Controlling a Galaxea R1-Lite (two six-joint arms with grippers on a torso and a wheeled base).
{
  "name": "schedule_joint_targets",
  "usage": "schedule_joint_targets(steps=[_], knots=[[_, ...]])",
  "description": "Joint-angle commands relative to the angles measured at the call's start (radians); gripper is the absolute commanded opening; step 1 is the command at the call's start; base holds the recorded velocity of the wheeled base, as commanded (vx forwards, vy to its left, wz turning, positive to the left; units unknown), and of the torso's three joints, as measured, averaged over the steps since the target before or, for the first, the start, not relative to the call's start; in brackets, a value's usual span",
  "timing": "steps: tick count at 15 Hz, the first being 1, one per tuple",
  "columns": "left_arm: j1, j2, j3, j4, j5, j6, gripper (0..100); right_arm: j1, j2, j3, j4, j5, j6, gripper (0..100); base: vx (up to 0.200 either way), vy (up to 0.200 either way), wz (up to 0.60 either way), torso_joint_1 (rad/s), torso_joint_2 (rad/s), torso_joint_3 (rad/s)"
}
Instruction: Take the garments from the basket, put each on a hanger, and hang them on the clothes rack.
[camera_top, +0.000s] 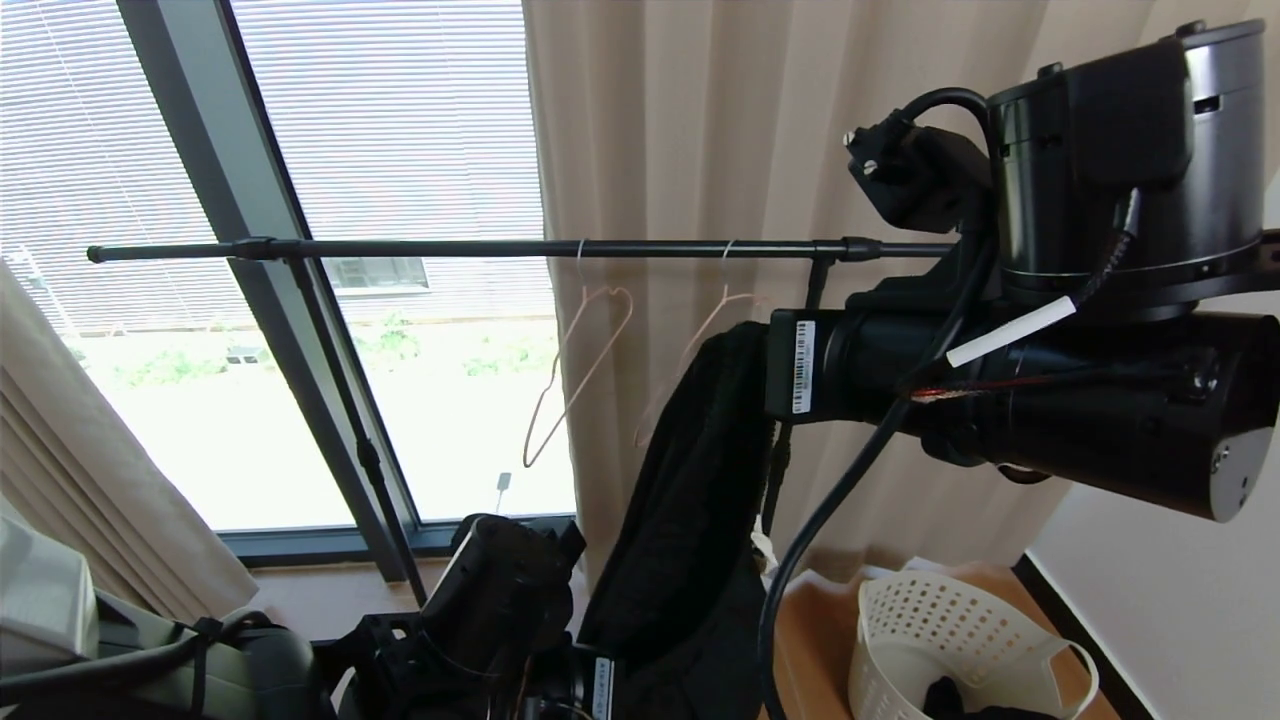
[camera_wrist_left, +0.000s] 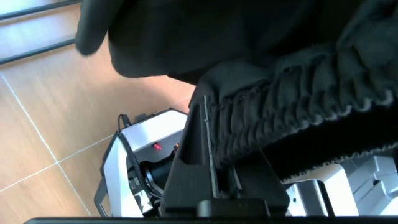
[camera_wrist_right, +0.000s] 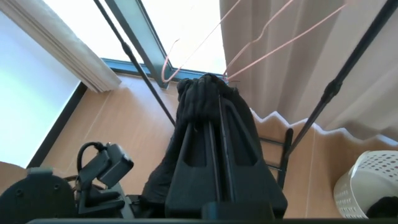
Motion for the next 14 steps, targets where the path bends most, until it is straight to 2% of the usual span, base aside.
schedule_joint_targets(steps=[1, 4, 5, 7, 8, 9, 10, 12, 13, 14], knots=[[0.013, -0.028, -0.011, 0.001, 0.011, 0.016, 0, -0.041, 0.010, 0.000, 0.001, -0.001, -0.004, 0, 0.000, 0.000, 0.00, 0.000, 0.00, 0.000], [0.067, -0.090, -0.031, 0.006, 0.012, 0.076, 0, -0.081, 0.035, 0.002, 0.005, -0.002, -0.009, 0, 0.000, 0.000, 0.00, 0.000, 0.00, 0.000], [0.113, -0.151, -0.070, 0.026, 0.012, 0.124, 0, -0.099, 0.045, 0.005, 0.008, -0.002, -0.039, 0, 0.000, 0.000, 0.00, 0.000, 0.00, 0.000], [0.162, -0.193, -0.169, 0.161, 0.014, 0.182, 0, -0.117, 0.059, 0.011, 0.014, -0.002, -0.082, 0, 0.000, 0.000, 0.00, 0.000, 0.00, 0.000], [0.183, -0.202, -0.239, 0.263, 0.014, 0.207, 0, -0.134, 0.061, 0.016, 0.028, -0.005, -0.121, 0, 0.000, 0.000, 0.00, 0.000, 0.00, 0.000], [0.194, -0.203, -0.265, 0.300, 0.015, 0.219, 0, -0.139, 0.061, 0.016, 0.041, -0.010, -0.139, 0, 0.000, 0.000, 0.00, 0.000, 0.00, 0.000], [0.220, -0.202, -0.338, 0.411, 0.028, 0.283, 0, -0.143, 0.061, 0.011, 0.103, -0.022, -0.220, 0, 0.000, 0.000, 0.00, 0.000, 0.00, 0.000], [0.237, -0.176, -0.418, 0.500, 0.094, 0.354, 0, -0.169, 0.076, 0.007, 0.186, -0.028, -0.400, 0, 0.000, 0.000, 0.00, 0.000, 0.00, 0.000], [0.237, -0.176, -0.418, 0.500, 0.094, 0.354, 0, -0.169, 0.076, 0.007, 0.186, -0.028, -0.400, 0, 0.000, 0.000, 0.00, 0.000, 0.00, 0.000], [0.234, -0.122, -0.426, 0.516, 0.147, 0.358, 0, -0.169, 0.137, 0.030, 0.185, -0.035, -0.418, 0, 0.000, 0.000, 0.00, 0.000, 0.00, 0.000]])
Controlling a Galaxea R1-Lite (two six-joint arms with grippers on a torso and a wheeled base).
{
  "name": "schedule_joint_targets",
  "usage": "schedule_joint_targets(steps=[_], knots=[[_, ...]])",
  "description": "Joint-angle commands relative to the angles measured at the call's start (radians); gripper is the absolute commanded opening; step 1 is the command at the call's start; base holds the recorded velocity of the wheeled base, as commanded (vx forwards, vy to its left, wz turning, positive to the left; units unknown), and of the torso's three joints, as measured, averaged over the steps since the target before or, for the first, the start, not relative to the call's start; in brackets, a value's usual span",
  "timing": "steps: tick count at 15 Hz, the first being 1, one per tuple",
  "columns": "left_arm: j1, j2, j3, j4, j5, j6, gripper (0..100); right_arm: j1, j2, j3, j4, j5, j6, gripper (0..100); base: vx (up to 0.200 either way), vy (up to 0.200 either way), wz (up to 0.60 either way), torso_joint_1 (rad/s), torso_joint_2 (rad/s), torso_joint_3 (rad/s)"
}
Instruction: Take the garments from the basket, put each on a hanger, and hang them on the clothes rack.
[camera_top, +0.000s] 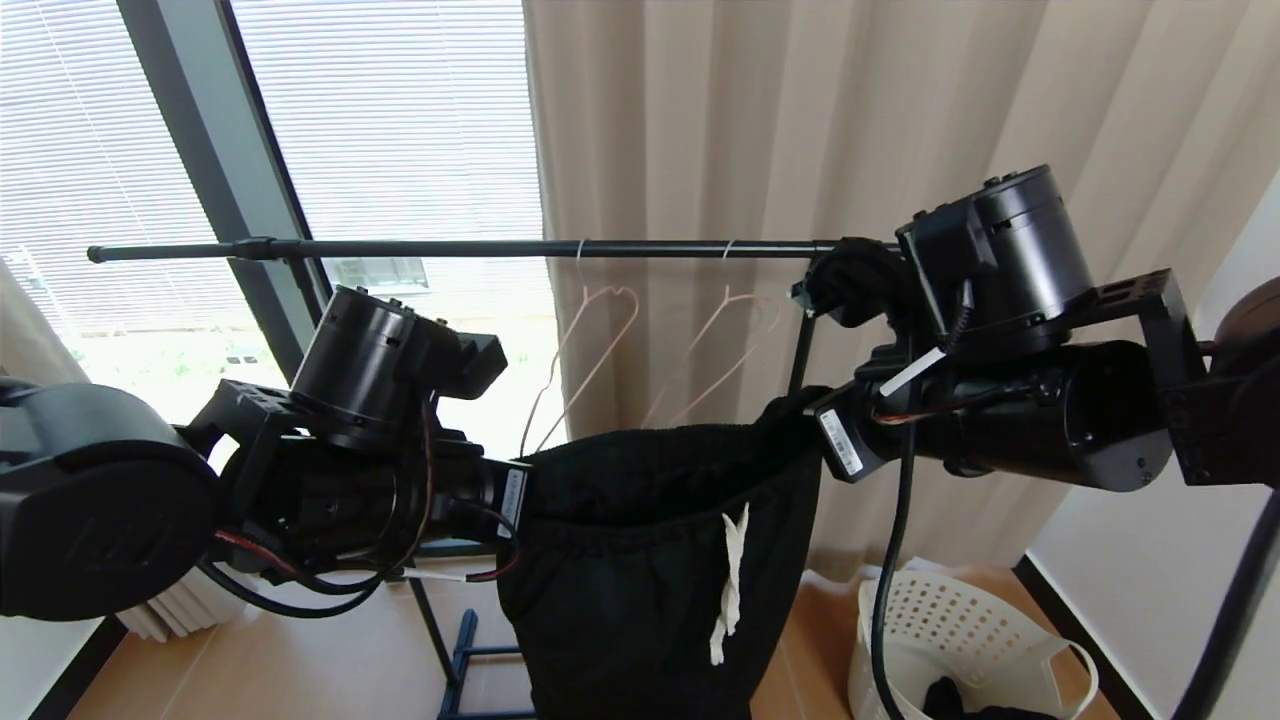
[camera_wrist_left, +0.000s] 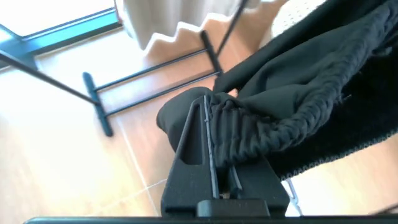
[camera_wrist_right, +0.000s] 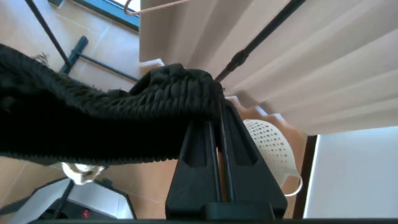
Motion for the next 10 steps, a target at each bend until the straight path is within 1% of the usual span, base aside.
schedule_joint_targets(steps=[1, 3, 5, 6, 10], knots=[[0.003, 0.056, -0.010, 0.010, 0.036, 0.003, 0, -0.005, 0.073, 0.026, -0.001, -0.011, -0.002, 0, 0.000, 0.000, 0.00, 0.000, 0.00, 0.000], [-0.014, 0.091, 0.016, 0.013, 0.088, 0.004, 0, -0.005, 0.082, 0.039, -0.028, -0.049, 0.018, 0, 0.000, 0.000, 0.00, 0.000, 0.00, 0.000], [-0.014, 0.114, 0.022, 0.012, 0.173, 0.007, 0, -0.005, 0.088, 0.049, -0.032, -0.050, 0.018, 0, 0.000, 0.000, 0.00, 0.000, 0.00, 0.000], [-0.008, 0.114, 0.034, 0.012, 0.196, 0.013, 0, -0.005, 0.101, 0.047, -0.033, -0.052, 0.018, 0, 0.000, 0.000, 0.00, 0.000, 0.00, 0.000], [0.049, 0.098, 0.037, 0.010, 0.197, 0.038, 0, -0.025, 0.104, 0.056, -0.055, -0.084, 0.018, 0, 0.000, 0.000, 0.00, 0.000, 0.00, 0.000]])
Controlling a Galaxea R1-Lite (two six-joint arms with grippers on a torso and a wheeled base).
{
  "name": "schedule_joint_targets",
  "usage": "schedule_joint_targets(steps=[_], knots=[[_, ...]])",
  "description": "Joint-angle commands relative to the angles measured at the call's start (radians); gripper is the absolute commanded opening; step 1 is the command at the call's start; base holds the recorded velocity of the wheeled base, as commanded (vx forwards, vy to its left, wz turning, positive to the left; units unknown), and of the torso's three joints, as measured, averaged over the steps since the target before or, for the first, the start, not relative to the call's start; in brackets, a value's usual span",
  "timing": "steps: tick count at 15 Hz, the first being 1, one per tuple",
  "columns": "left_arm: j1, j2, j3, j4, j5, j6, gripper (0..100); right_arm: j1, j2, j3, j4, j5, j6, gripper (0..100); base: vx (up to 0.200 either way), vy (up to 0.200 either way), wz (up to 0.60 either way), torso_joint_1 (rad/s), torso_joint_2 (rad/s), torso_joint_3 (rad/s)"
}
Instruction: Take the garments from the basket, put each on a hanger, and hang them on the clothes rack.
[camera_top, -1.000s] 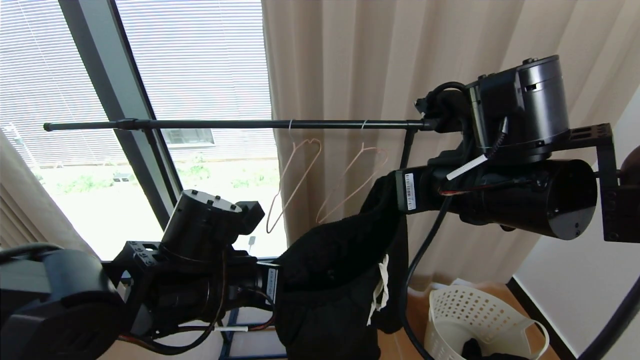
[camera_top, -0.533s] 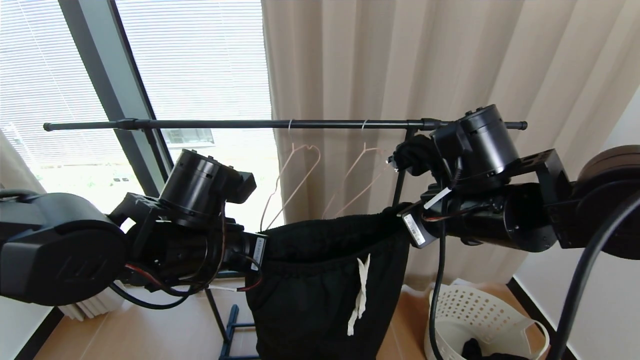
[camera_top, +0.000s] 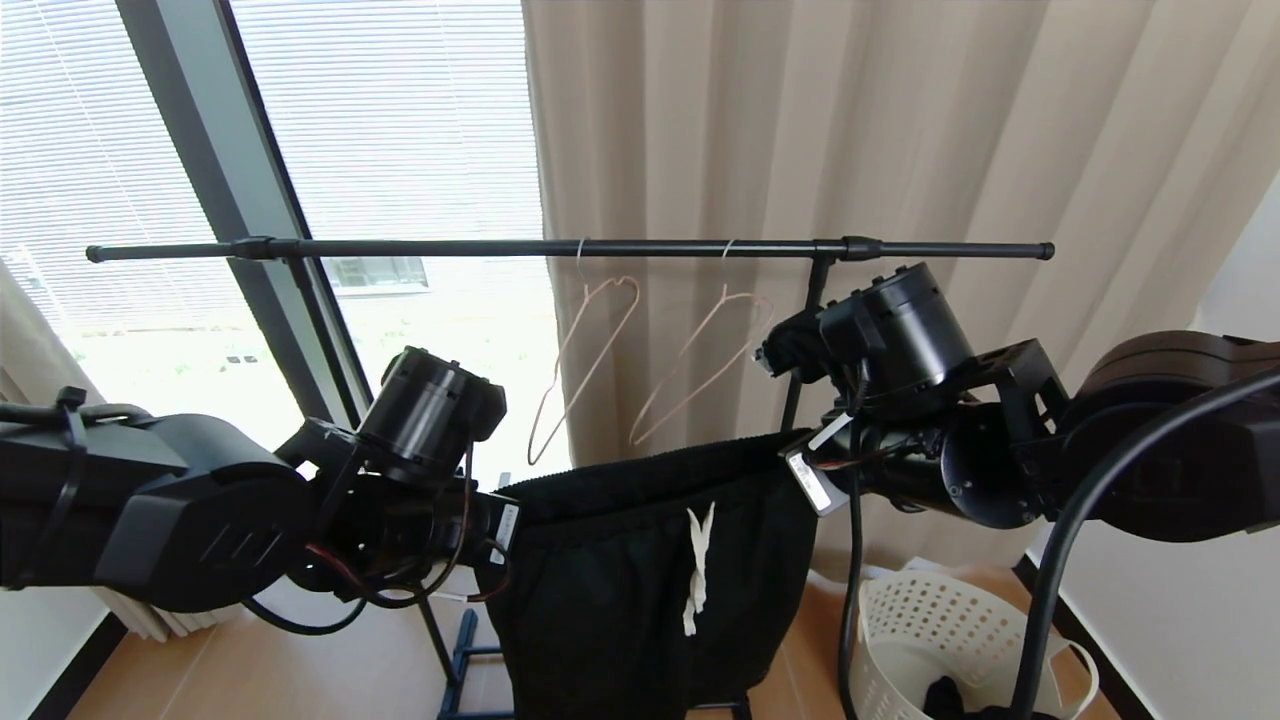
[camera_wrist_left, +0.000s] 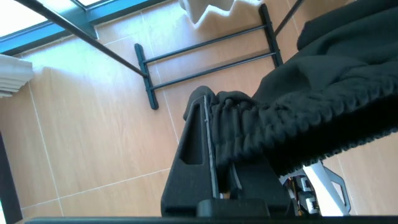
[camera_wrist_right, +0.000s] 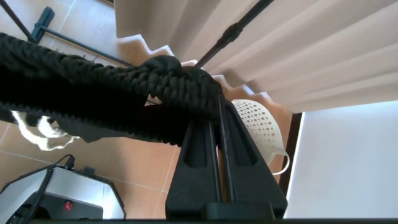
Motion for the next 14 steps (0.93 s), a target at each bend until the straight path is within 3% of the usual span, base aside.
schedule_joint_targets(steps=[1, 6, 14], knots=[[0.026, -0.013, 0.000, 0.001, 0.000, 0.000, 0, -0.018, 0.001, 0.001, 0.000, -0.004, 0.000, 0, 0.000, 0.000, 0.00, 0.000, 0.00, 0.000], [0.078, -0.027, 0.003, 0.001, -0.009, 0.020, 0, -0.090, -0.018, 0.004, 0.000, -0.002, 0.002, 0, 0.000, 0.000, 0.00, 0.000, 0.00, 0.000], [0.111, -0.039, 0.002, -0.005, -0.138, 0.019, 0, -0.145, -0.056, 0.044, 0.000, -0.002, 0.002, 0, 0.000, 0.000, 0.00, 0.000, 0.00, 0.000]])
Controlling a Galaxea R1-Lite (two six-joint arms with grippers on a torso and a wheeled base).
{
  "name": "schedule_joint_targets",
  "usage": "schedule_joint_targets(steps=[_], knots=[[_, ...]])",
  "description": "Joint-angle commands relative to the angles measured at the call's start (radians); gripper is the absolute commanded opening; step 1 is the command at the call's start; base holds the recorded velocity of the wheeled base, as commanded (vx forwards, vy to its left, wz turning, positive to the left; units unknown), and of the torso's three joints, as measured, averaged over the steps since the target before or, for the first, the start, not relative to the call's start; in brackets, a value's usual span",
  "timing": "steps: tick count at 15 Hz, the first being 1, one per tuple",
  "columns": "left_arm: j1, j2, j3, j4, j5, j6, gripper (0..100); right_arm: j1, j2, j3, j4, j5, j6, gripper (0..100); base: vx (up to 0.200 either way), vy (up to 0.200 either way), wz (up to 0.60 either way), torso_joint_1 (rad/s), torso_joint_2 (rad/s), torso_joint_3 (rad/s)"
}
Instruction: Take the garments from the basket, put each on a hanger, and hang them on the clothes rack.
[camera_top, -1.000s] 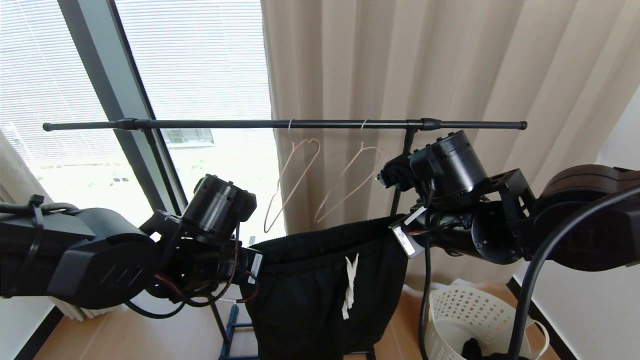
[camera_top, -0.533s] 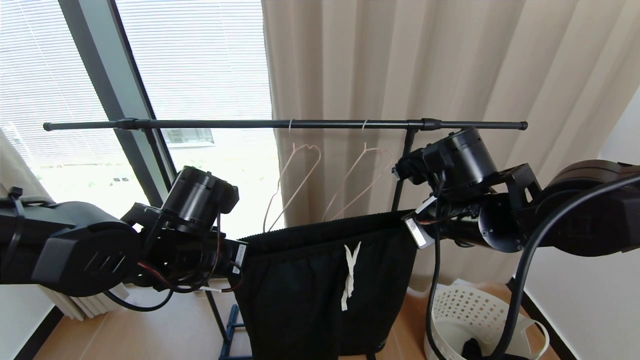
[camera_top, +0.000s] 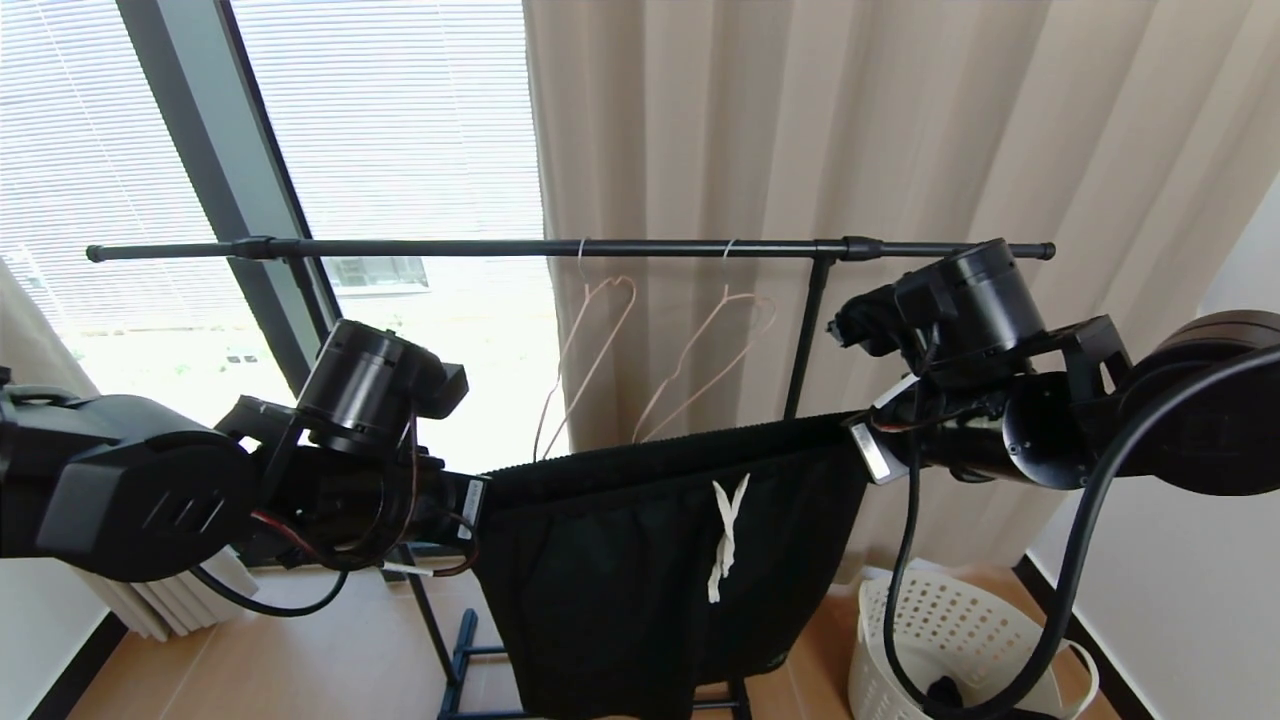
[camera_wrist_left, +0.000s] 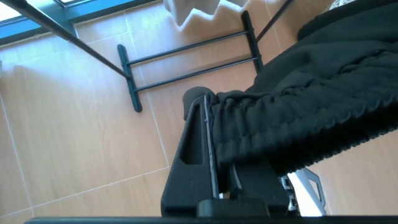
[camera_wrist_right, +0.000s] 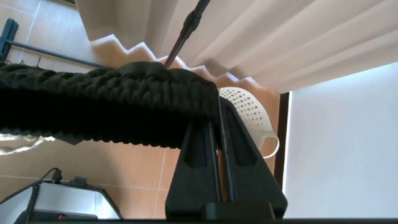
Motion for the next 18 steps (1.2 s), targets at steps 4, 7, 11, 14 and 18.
schedule_joint_targets(steps=[4, 7, 11, 14, 18], knots=[[-0.013, -0.003, -0.041, -0.004, -0.090, -0.002, 0, 0.067, -0.113, 0.164, -0.002, 0.006, 0.008, 0, 0.000, 0.000, 0.00, 0.000, 0.00, 0.000], [-0.018, 0.013, -0.119, -0.004, -0.153, -0.002, 0, 0.199, -0.190, 0.233, 0.011, -0.001, 0.103, 0, 0.000, 0.000, 0.00, 0.000, 0.00, 0.000], [-0.018, 0.062, -0.217, -0.003, -0.165, 0.001, 0, 0.259, -0.196, 0.241, 0.014, -0.001, 0.103, 0, 0.000, 0.000, 0.00, 0.000, 0.00, 0.000], [-0.019, 0.103, -0.285, -0.003, -0.167, -0.001, 0, 0.292, -0.190, 0.241, 0.012, -0.001, 0.106, 0, 0.000, 0.000, 0.00, 0.000, 0.00, 0.000], [-0.059, 0.111, -0.314, -0.001, -0.167, -0.001, 0, 0.291, -0.196, 0.243, 0.012, -0.001, 0.110, 0, 0.000, 0.000, 0.00, 0.000, 0.00, 0.000]])
